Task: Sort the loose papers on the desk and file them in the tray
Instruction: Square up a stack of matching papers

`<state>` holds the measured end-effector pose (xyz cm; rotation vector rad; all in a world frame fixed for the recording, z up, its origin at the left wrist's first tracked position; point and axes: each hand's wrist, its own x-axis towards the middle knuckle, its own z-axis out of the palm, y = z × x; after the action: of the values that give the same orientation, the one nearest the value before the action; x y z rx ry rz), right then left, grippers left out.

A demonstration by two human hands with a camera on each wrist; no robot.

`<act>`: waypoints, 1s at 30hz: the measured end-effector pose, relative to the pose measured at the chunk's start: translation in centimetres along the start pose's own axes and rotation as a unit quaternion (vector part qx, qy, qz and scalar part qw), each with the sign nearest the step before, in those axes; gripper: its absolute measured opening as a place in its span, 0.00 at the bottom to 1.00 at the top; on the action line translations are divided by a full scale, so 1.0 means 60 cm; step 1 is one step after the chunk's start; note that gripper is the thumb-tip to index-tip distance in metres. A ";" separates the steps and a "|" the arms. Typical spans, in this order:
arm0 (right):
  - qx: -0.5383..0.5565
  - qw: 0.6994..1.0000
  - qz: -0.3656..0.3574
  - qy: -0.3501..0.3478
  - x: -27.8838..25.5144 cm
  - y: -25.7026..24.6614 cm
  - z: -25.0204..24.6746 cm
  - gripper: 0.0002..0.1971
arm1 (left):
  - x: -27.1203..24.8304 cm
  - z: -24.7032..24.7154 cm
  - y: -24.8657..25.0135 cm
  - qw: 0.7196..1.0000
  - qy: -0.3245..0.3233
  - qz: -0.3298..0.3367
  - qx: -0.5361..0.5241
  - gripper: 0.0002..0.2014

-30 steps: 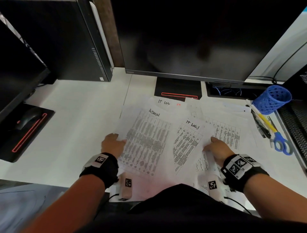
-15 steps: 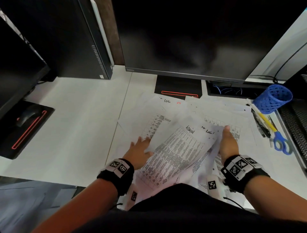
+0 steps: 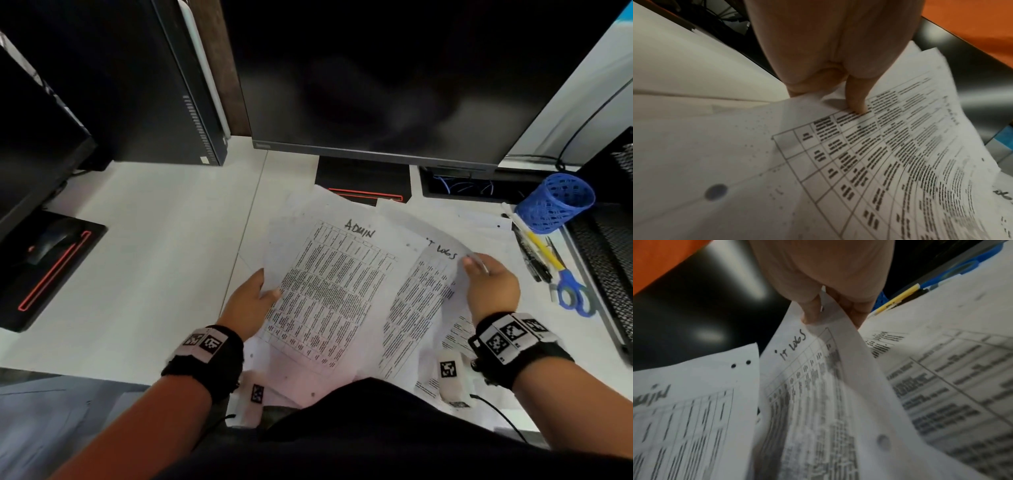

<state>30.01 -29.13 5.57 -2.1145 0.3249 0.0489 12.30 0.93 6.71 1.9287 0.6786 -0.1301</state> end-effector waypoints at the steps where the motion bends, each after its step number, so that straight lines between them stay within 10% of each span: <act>1: 0.027 1.000 -0.004 -0.012 0.003 -0.004 -0.003 0.13 | 0.004 -0.004 -0.008 1.000 0.005 0.008 -0.005 0.20; 9: 0.176 0.968 -0.060 -0.168 -0.009 -0.058 0.012 0.08 | 0.006 0.003 0.001 0.994 0.074 0.040 -0.066 0.12; 15: 0.130 0.946 -0.112 -0.273 -0.029 -0.094 0.034 0.07 | 0.004 0.007 0.017 0.987 0.060 0.052 -0.141 0.31; 20: 0.102 0.919 -0.103 -0.367 -0.020 -0.097 0.051 0.23 | -0.015 0.016 0.010 0.994 0.024 0.018 -0.107 0.09; 30: -0.225 0.912 -0.128 -0.318 0.041 -0.059 0.118 0.29 | -0.055 -0.028 -0.006 0.988 -0.060 0.026 -0.141 0.18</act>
<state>33.96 -21.94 4.29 -2.4284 -0.3911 0.7000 9.01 1.16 8.43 1.6516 0.5357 -0.1095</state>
